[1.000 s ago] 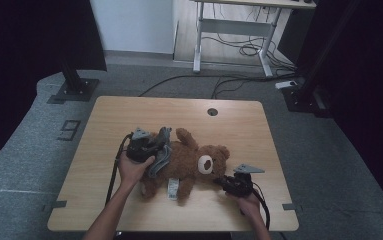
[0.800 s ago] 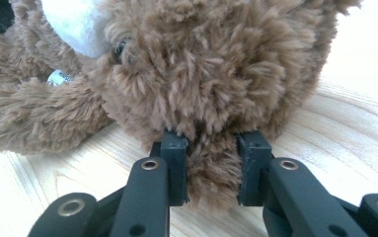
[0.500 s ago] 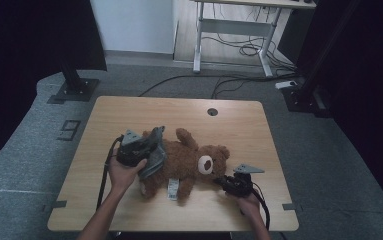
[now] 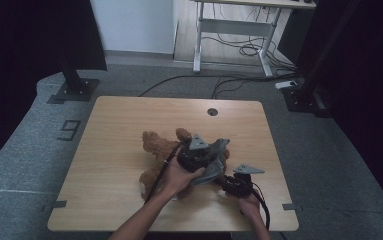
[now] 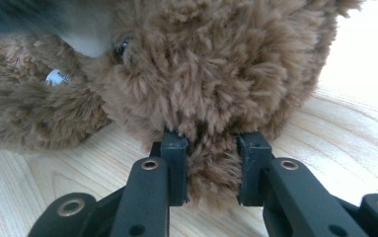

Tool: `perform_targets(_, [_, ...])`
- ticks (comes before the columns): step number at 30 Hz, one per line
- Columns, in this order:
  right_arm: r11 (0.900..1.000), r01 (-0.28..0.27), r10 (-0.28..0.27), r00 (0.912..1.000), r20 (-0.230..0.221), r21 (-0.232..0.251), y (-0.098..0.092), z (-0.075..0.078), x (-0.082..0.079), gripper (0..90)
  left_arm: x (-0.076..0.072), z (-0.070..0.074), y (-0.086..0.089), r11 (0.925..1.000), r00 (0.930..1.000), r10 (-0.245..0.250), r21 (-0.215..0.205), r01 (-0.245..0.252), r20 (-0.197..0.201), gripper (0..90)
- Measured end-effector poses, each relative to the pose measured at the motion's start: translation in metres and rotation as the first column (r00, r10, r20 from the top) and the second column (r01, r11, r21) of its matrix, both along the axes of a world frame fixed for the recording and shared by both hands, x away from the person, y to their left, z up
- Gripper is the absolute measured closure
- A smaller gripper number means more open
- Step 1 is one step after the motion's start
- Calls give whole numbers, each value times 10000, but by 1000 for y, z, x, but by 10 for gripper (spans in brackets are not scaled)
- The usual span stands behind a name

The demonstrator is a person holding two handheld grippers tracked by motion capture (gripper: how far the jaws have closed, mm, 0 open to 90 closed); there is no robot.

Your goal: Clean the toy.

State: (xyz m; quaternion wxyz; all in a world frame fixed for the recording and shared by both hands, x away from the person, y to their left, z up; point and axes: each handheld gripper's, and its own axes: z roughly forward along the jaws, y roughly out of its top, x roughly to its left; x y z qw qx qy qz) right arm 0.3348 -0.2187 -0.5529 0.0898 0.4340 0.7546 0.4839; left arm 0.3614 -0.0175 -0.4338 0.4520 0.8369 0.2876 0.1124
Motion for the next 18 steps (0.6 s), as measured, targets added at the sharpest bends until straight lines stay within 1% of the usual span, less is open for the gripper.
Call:
perform_targets(2, [10000, -4, 4, 10000, -20, 2, 0, 0, 0, 711, 3, -7, -11, 9983, 10000, -39, 579, 38, 13, 762])
perform_targets(3, [10000, -2, 2, 10000, -28, 8, 0, 0, 0, 711, 5, -12, -15, 9969, 10000, -19, 792, 22, -41, 762])
perform_targets(4, [10000, 8, -8, 10000, -33, -1, 0, 0, 0, 711, 6, -16, -18, 9955, 10000, 7, 951, -1, -69, 762])
perform_targets(5, [10000, 10, -10, 10000, -48, -38, 0, 0, 0, 710, 7, -19, -19, 9948, 10000, 55, 1020, -55, 1, 761])
perform_targets(10, [10000, 16, -15, 10000, -52, 27, -1, 0, 0, 712, 12, -16, -16, 9940, 9989, 455, 989, -459, 59, 764])
perform_targets(14, [9999, 27, -26, 10000, -60, 124, -1, 0, 1, 713, 20, -15, -7, 9935, 9960, 887, 724, -879, -82, 764])
perform_targets(16, [9999, 23, -22, 10000, -88, 150, -1, 0, 1, 714, 25, -14, -2, 9903, 9929, 1193, 723, -1190, 0, 763])
perform_targets(17, [9999, 7, -7, 10000, -40, 127, -1, 0, 1, 713, 27, -14, 1, 9879, 9912, 1322, 810, -1320, 31, 763])
perform_targets(18, [9999, 5, -4, 10000, -49, 117, -1, 0, 1, 714, 30, -15, 4, 9876, 9904, 1377, 769, -1366, -93, 764])
